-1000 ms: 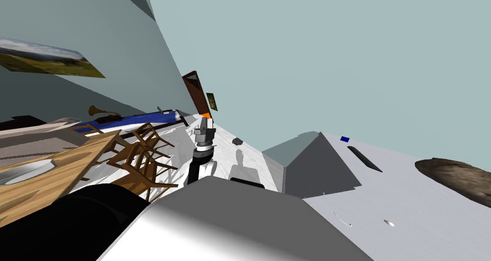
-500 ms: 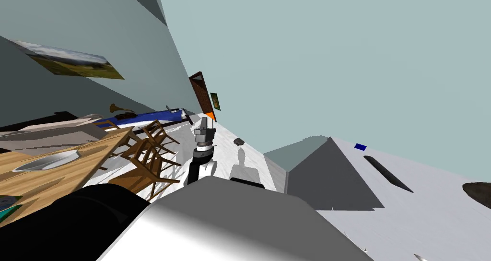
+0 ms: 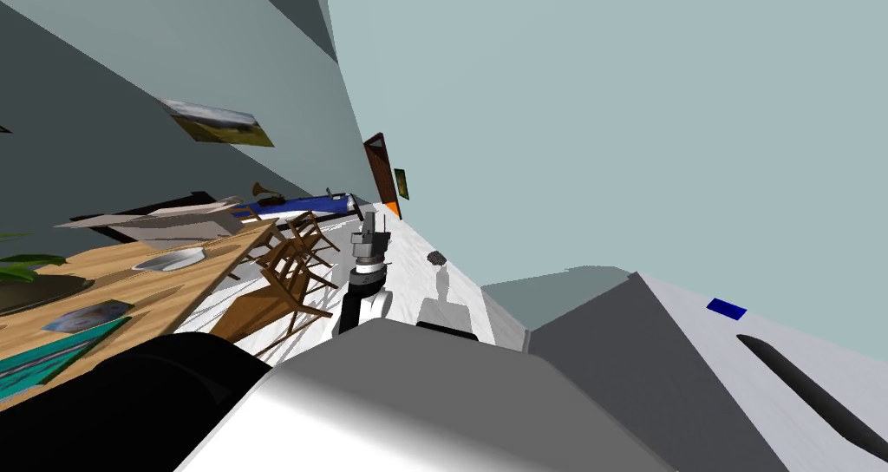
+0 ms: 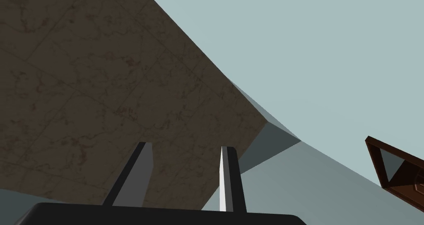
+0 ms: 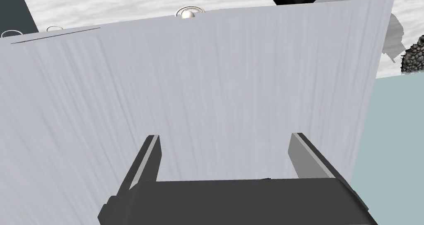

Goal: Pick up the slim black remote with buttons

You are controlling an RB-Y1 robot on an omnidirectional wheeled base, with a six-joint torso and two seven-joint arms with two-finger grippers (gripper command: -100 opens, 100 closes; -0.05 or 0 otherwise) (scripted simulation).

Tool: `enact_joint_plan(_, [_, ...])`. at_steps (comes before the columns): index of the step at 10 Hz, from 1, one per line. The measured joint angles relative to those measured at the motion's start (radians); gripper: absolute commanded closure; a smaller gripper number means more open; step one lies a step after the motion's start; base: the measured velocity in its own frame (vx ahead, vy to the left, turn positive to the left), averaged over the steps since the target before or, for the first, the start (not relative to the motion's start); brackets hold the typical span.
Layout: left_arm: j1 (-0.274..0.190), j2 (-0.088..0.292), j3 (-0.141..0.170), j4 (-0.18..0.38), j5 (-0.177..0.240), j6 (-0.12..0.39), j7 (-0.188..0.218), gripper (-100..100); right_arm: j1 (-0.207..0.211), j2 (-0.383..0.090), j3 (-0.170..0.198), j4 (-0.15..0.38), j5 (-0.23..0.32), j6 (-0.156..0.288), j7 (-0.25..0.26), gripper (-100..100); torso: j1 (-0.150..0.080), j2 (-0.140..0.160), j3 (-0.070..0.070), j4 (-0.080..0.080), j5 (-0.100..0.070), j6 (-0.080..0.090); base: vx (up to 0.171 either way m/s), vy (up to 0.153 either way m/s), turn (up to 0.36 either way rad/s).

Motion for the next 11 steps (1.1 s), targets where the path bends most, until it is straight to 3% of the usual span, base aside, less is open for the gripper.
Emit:
enact_joint_plan(3, [0.0,0.0,0.0,0.0,0.0,0.0,0.0,0,-0.034,0.022,-0.005,0.05,0.021,-0.013,-0.007,-100,0.005,0.005,0.003,0.001,0.001,0.001,0.068,-0.078,0.119])
enact_joint_plan(5, [0.0,0.0,0.0,0.0,0.0,0.0,0.0,0,-0.088,0.059,-0.013,0.108,0.054,-0.027,-0.018,-100,0.0,-0.001,0.0,0.0,0.0,0.0,0.104,-0.114,0.188])
enact_joint_plan(6, [0.0,0.0,0.0,0.0,0.0,0.0,0.0,0,-0.092,0.061,-0.014,0.112,0.057,-0.029,-0.019,0,0.004,0.003,0.001,0.001,0.0,0.002,0.011,-0.014,-0.006])
enact_joint_plan(7, [0.0,0.0,0.0,0.0,0.0,0.0,0.0,0,-0.092,0.06,-0.014,0.112,0.057,-0.029,-0.019,-100,0.008,0.006,0.004,0.002,0.002,0.002,-0.054,-0.006,0.154])
enact_joint_plan(8, [0.0,0.0,0.0,0.0,0.0,0.0,0.0,0,-0.116,0.088,-0.017,0.136,0.084,-0.027,-0.025,-100,0.009,0.01,0.006,0.002,0.002,0.002,-0.069,0.001,0.098])
enact_joint_plan(9, [0.0,0.0,0.0,0.0,0.0,0.0,0.0,0,-0.109,0.097,-0.017,0.138,0.078,-0.02,-0.028,-100,0.01,0.012,0.007,0.003,0.002,0.003,-0.063,0.005,0.072])
enact_joint_plan(10, [0.0,0.0,0.0,0.0,0.0,0.0,0.0,0,-0.058,0.087,-0.02,0.102,0.033,0.007,-0.033,-100,0.011,0.013,0.008,0.003,0.003,0.003,-0.029,0.001,0.015])
enact_joint_plan(11, [0.0,0.0,0.0,0.0,0.0,0.0,0.0,0,-0.053,0.085,-0.021,0.097,0.027,0.015,-0.034,100,0.011,0.012,0.007,0.003,0.003,0.003,0.0,0.0,0.0])
